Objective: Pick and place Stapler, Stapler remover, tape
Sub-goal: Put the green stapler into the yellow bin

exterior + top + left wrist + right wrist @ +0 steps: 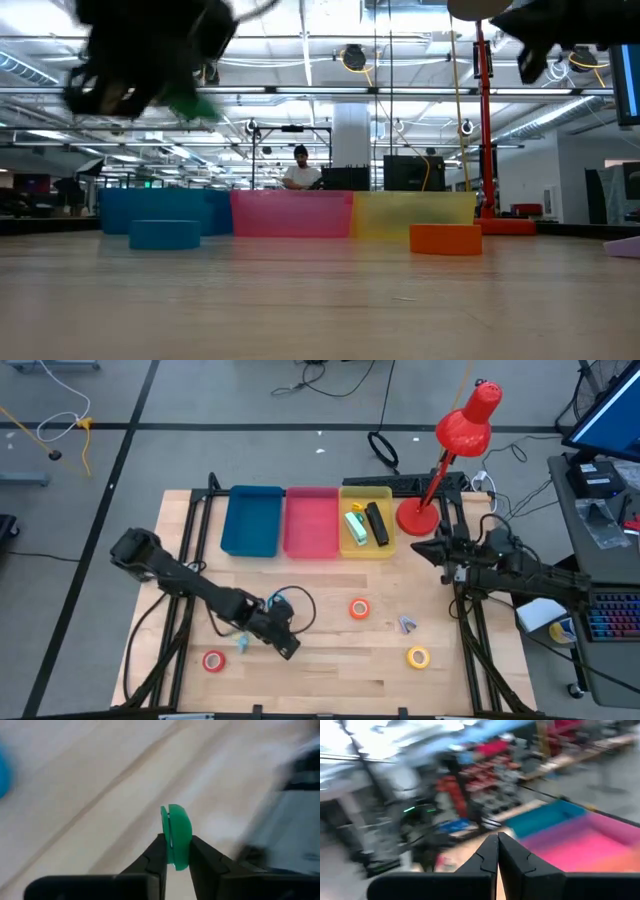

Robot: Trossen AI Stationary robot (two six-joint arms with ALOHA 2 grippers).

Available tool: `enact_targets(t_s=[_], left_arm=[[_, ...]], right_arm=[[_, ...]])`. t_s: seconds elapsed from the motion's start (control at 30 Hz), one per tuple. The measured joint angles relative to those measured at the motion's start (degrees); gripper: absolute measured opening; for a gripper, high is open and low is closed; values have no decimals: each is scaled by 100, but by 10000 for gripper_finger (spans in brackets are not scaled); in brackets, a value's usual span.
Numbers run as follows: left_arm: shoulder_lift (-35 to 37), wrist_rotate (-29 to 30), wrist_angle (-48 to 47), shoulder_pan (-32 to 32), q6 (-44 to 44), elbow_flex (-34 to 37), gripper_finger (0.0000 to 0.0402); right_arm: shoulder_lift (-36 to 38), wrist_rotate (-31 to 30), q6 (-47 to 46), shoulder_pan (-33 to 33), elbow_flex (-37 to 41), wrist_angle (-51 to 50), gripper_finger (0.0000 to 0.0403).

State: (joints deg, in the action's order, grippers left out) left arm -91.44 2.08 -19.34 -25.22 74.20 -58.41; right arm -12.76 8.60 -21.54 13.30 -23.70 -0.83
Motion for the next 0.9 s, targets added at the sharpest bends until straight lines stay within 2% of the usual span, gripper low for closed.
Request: enact_targets(t_s=[0.13,0.23,0.37,0.5,0.73,0.9], left_arm=[[445,641,885,192,-638,-9,71],[663,1058,1592,409,-1278,-9,67],[743,1152,2444,730,-2076,-18,55],[748,1101,2797,1045,-2523,-18,59],[748,1007,2858,1586,-3045,-18,71],[748,734,2933,1933,-3305,-18,72]], right_arm=[[-598,878,83,-16,-4,1138,3],[-1266,1252,192,-142,-4,1927,4],[-2319,1260,359,-438,-2,2848,7],[-3344,1251,432,-664,2,3859,33],[-4739,771,73,-742,-2,5497,121],[-5421,465,-67,-728,-260,5799,183]])
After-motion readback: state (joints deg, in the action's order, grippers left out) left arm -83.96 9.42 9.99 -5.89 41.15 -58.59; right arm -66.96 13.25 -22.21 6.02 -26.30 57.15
